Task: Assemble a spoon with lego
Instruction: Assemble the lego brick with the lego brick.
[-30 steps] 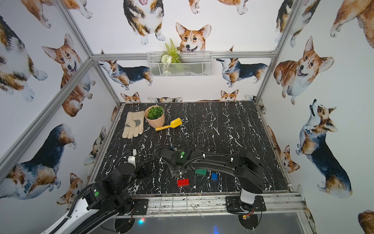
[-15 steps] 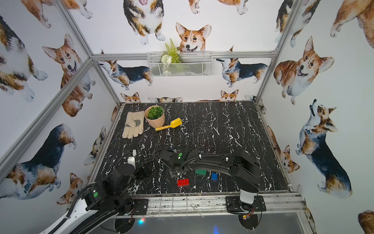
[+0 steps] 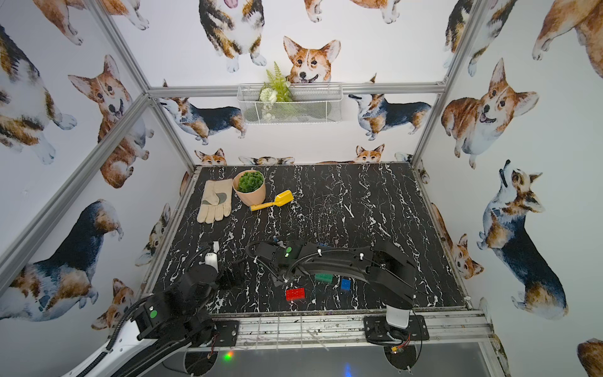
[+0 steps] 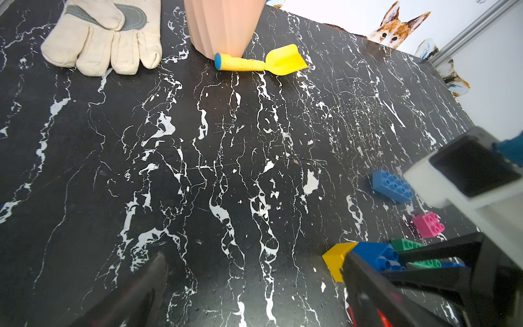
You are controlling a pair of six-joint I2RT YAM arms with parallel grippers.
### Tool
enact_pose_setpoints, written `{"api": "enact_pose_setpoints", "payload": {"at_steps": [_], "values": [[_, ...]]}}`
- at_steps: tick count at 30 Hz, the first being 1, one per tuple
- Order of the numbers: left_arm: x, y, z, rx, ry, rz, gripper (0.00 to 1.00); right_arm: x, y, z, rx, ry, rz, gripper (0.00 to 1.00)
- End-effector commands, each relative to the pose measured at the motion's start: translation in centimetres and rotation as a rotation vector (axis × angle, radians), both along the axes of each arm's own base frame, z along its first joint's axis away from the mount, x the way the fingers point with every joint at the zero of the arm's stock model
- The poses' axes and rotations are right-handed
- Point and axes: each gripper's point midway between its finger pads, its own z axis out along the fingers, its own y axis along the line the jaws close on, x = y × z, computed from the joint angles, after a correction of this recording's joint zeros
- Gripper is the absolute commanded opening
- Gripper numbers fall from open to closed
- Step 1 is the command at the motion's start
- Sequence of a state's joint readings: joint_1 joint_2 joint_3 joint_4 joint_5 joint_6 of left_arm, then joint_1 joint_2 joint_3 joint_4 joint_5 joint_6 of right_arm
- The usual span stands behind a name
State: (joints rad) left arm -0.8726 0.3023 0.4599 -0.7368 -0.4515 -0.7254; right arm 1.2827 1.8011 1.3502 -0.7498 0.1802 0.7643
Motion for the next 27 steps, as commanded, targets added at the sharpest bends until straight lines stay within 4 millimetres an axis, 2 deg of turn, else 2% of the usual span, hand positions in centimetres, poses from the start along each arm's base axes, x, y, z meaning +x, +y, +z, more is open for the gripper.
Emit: {"api": "enact_pose_setpoints", "payload": {"at_steps": [1, 7, 19, 22, 27], "values": [[0.0, 0.4, 0.0, 0.004, -0.002, 0.024, 1.00, -0.4, -0.5, -0.7, -0.030, 0.021, -0.007, 0.02], [0.0, 0.4, 0.0, 0.004, 0.000, 0.021, 1.00, -0.8, -1.1, -1.9, -0.089, 0.056, 0.020, 0.02], [0.0, 0.3, 0.1, 0.001, -0.004, 0.015, 1.00, -1.6, -4.1, -4.3, -0.236, 0.182, 0.041, 0.02], [0.0, 0.2, 0.2, -0.003, -0.006, 0.013, 1.00, -0.7, -4.4, -4.1, -0.223, 0.158, -0.002, 0.00], [0.0, 0.2, 0.1, 0.000, -0.004, 0.011, 1.00, 2.5, -5.6, -1.6, -0.176, 0.036, -0.123, 0.00]]}}
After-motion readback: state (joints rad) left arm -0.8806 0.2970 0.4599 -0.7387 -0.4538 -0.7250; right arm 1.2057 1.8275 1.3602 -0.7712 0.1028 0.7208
